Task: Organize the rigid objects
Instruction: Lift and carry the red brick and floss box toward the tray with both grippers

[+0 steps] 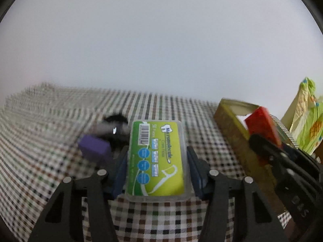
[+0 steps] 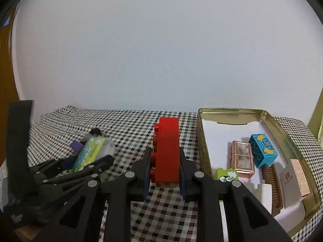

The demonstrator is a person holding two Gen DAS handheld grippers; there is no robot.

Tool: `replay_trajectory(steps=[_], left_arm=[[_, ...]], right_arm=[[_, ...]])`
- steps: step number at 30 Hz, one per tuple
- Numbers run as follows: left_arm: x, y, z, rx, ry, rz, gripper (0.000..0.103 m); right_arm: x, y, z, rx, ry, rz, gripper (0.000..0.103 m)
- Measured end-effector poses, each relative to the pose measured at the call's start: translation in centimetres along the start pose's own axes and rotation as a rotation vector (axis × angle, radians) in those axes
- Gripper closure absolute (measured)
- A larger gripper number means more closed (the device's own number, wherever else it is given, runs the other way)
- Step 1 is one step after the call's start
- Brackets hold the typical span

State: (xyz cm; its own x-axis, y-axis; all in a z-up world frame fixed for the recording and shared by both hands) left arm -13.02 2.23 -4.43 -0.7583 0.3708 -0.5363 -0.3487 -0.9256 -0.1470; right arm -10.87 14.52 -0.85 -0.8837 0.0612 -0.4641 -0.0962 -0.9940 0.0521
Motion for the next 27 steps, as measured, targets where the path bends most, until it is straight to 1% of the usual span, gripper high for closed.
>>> replay_trajectory(steps=[2, 6, 11, 15, 21, 27], left_arm=[[-0.7, -0.8, 0.1, 0.038, -0.039, 0.005, 0.049], [-1.0, -1.3, 0.2, 0.057, -0.055, 0.013, 0.049], [-1.4, -1.6, 0.1, 0.068, -0.069, 0.034, 0.049], [-2.2, -2.5, 0.1, 0.112, -0.112, 0.065, 0.049], [-3.0, -3.1, 0.3, 0.167, -0.174, 0.109, 0.049], [-3.3, -4.0, 0.3, 0.177, -0.184, 0.129, 0.049]], right_arm=[[0.0, -0.2, 0.1, 0.004, -0.005, 0.000, 0.077], [-0.4, -0.2, 0.3, 0.012, -0.029, 0.008, 0.077], [-1.5, -0.3, 1.0, 0.005, -0.097, 0.009, 0.077], [-2.5, -0.5, 1.4, -0.026, -0.149, -0.010, 0.077], [-2.8, -1.5, 1.6, -0.030, -0.168, -0.014, 0.077], [-3.2, -2.9, 1.9, -0.009, -0.180, -0.022, 0.078]])
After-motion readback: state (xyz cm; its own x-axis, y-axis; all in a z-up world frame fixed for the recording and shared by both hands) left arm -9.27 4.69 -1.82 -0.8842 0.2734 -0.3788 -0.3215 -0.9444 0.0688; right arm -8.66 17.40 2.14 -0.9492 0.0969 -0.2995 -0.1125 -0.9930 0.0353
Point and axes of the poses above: each gripper's, at about its wrist camera, not at the fingertips, and x roughly the way its jaws point, y to its left, z to its top, the point moved 5 cm from there along x, roughly the way its jaws point, and after that the axes turned 3 degrees about -y, right-handed, at the moved point
